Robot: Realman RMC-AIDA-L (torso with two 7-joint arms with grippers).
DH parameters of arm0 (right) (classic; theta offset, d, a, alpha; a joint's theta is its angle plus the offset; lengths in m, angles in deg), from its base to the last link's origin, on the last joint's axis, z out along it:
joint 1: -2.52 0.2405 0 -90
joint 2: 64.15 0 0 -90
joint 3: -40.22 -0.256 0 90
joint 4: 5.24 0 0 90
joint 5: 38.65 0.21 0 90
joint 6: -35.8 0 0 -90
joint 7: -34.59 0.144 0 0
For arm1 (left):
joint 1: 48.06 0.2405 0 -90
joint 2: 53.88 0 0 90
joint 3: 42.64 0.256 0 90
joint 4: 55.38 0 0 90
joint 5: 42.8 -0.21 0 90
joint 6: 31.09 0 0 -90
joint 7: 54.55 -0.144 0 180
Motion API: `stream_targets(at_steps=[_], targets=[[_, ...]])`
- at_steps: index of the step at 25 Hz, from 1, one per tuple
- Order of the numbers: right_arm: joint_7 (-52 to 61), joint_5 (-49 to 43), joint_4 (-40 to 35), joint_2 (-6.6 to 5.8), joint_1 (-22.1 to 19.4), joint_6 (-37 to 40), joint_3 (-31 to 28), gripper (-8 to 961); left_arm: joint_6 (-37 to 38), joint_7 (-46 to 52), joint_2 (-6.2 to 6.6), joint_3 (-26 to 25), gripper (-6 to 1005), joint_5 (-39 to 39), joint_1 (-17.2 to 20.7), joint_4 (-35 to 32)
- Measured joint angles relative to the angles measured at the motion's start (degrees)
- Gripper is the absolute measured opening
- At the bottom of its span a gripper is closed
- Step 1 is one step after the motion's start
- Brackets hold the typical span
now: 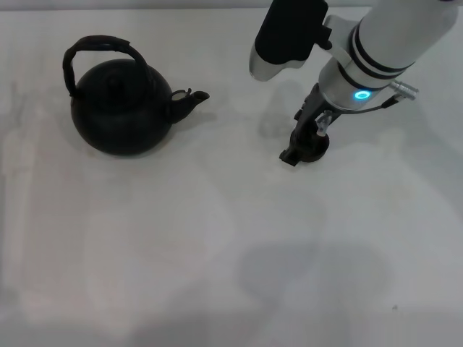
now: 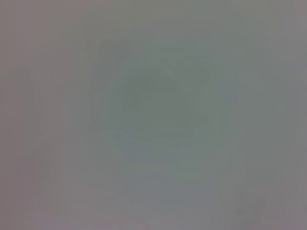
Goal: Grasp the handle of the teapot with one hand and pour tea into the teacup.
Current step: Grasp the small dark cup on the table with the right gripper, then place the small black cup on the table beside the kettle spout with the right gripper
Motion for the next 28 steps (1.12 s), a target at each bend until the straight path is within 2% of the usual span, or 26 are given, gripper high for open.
stream_targets(at_steps=[19,22,24,28], targets=[[1.38,-2.92,-1.13,-0.1,-0.16,-3.85,-0.21,813,0.02,0.0,-0.09,0.0,878,0.09,-0.05,-0.11],[1.4,-2.57,-3.69,-0.15,-0.23,-4.51,-0.6,812,0.01,0.0,-0.03,0.0,878,0.09,-0.06,-0.08],[1.38,-2.52,-4.68,-0.17,-0.3,-4.66,-0.65,724,0.01,0.0,-0.02,0.0,878,0.09,-0.05,-0.06],[0.36,-1.98,-7.55,-0.01,0.48,-4.81,-0.39,725,0.02,0.0,-0.02,0.0,878,0.1,-0.05,0.02]])
